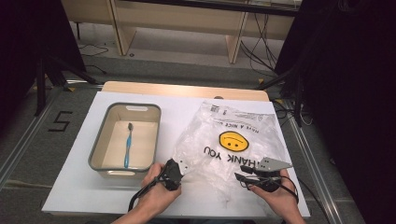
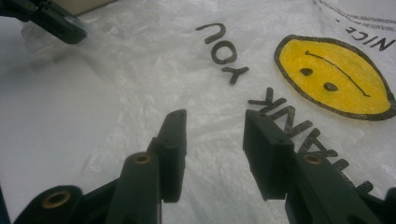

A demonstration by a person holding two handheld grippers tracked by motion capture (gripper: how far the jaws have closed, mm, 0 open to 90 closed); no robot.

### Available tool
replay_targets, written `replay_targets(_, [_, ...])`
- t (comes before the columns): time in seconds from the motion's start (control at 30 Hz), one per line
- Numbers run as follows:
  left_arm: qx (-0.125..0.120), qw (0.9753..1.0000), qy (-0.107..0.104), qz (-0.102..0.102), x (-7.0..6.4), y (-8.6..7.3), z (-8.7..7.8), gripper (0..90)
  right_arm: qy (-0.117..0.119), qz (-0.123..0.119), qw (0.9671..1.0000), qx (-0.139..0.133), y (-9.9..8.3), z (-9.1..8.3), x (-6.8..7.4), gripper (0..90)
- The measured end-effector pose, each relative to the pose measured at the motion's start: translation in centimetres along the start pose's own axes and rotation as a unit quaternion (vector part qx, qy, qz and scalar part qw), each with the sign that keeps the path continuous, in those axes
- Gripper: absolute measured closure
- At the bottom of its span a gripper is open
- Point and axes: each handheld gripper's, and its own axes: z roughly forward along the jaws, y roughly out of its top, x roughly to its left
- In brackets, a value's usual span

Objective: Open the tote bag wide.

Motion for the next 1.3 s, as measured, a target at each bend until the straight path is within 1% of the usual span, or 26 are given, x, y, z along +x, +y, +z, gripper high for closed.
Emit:
replay_targets(0.2, [-0.001,0.9999,0.010,-0.011,0.2,2.1,1.4,88.7,-0.033,0.003,0.9994,-0.010,0.2,-1.0,-0.6,50.9])
replay_targets(0.23, [-0.006,0.9998,0.011,-0.018,0.2,2.4,1.8,88.8,-0.035,0.000,0.9993,-0.012,0.2,-1.2,-0.7,49.6])
replay_targets(0.33, [-0.007,0.9995,0.024,-0.020,0.6,3.2,2.6,88.7,-0.028,-0.005,0.9996,-0.008,0.1,-1.5,-0.8,46.9])
replay_targets(0.4, [-0.007,0.9992,0.030,-0.025,0.9,3.7,3.1,88.7,-0.027,-0.014,0.9995,0.003,0.0,-1.7,-0.8,44.7])
replay_targets(0.47, [-0.007,0.9988,0.040,-0.026,1.3,4.1,3.5,88.7,-0.047,-0.026,0.9984,0.020,0.0,-2.1,-1.1,44.2])
replay_targets(0.5, [-0.009,0.9985,0.043,-0.032,1.4,4.2,3.7,88.6,-0.068,-0.013,0.9975,0.017,0.0,-2.7,-1.8,43.4])
replay_targets(0.53, [-0.009,0.9983,0.043,-0.039,1.6,4.3,3.9,88.6,-0.068,-0.013,0.9975,0.017,0.0,-2.7,-1.8,43.4])
replay_targets(0.57, [-0.009,0.9981,0.045,-0.042,1.8,4.3,4.0,88.6,-0.080,-0.006,0.9966,0.017,0.0,-3.1,-2.2,43.1])
replay_targets(0.6, [-0.008,0.9979,0.046,-0.045,1.9,4.4,4.1,88.4,-0.089,-0.008,0.9956,0.028,-0.3,-3.6,-2.8,41.9])
replay_targets(0.63, [-0.011,0.9976,0.046,-0.050,2.0,4.4,4.2,88.4,-0.089,-0.008,0.9956,0.028,-0.3,-3.6,-2.8,41.9])
replay_targets(0.67, [-0.014,0.9974,0.048,-0.053,2.1,4.5,4.3,88.3,-0.081,-0.010,0.9959,0.038,-0.5,-3.5,-2.9,40.1])
replay_targets(0.7, [-0.015,0.9972,0.050,-0.054,2.1,4.6,4.3,88.1,-0.065,-0.018,0.9959,0.061,-0.9,-3.3,-2.9,39.4])
replay_targets(0.73, [-0.019,0.9969,0.053,-0.055,2.2,4.7,4.4,87.9,-0.057,-0.024,0.9951,0.077,-1.1,-3.0,-2.9,39.4])
replay_targets(0.77, [-0.022,0.9966,0.057,-0.056,2.2,4.7,4.5,87.7,-0.053,-0.031,0.9938,0.092,-1.4,-2.5,-2.8,39.5])
replay_targets(0.8, [-0.023,0.9963,0.061,-0.055,2.3,4.7,4.6,85.7,-0.040,-0.049,0.9895,0.130,-2.1,-1.4,-2.7,40.4])
replay_targets(0.83, [-0.027,0.9959,0.064,-0.057,2.3,4.7,4.6,85.7,-0.040,-0.049,0.9895,0.130,-2.1,-1.4,-2.7,40.4])
replay_targets(0.87, [-0.033,0.9956,0.068,-0.056,2.3,4.8,4.6,79.3,-0.031,-0.048,0.9880,0.143,-2.5,-0.7,-2.8,42.1])
replay_targets(0.9, [-0.042,0.9951,0.071,-0.055,2.2,4.8,4.4,74.8,-0.024,-0.039,0.9889,0.141,-2.4,-0.7,-3.1,45.0])
replay_targets(0.93, [-0.053,0.9948,0.071,-0.051,2.0,4.9,4.2,70.4,-0.019,-0.026,0.9896,0.140,-2.4,-0.8,-3.3,52.3])
replay_targets(0.97, [-0.058,0.9947,0.072,-0.043,1.8,4.9,3.9,70.4,-0.019,-0.026,0.9896,0.140,-2.4,-0.8,-3.3,52.3])
replay_targets(1.0, [-0.067,0.9946,0.071,-0.035,1.6,5.0,3.7,65.5,-0.012,-0.017,0.9901,0.139,-2.4,-0.7,-3.5,56.6])
replay_targets(1.07, [-0.078,0.9946,0.064,-0.024,1.1,5.0,3.2,55.7,-0.016,-0.003,0.9905,0.136,-2.2,-0.5,-3.7,70.2])
replay_targets(1.1, [-0.082,0.9947,0.059,-0.020,0.8,5.0,3.0,50.0,-0.019,0.006,0.9899,0.140,-2.0,-0.4,-3.7,83.1])
replay_targets(1.13, [-0.086,0.9946,0.055,-0.015,0.6,4.9,2.7,50.0,-0.019,0.006,0.9899,0.140,-2.0,-0.4,-3.7,83.1])
replay_targets(1.2, [-0.092,0.9947,0.046,-0.003,0.3,4.7,2.1,44.9,-0.023,0.015,0.9887,0.147,-1.7,-0.1,-3.6,90.0])
replay_targets(1.3, [-0.101,0.9943,0.032,-0.004,-0.1,4.3,1.2,43.0,-0.029,0.016,0.9877,0.153,-1.5,0.0,-3.4,90.0])
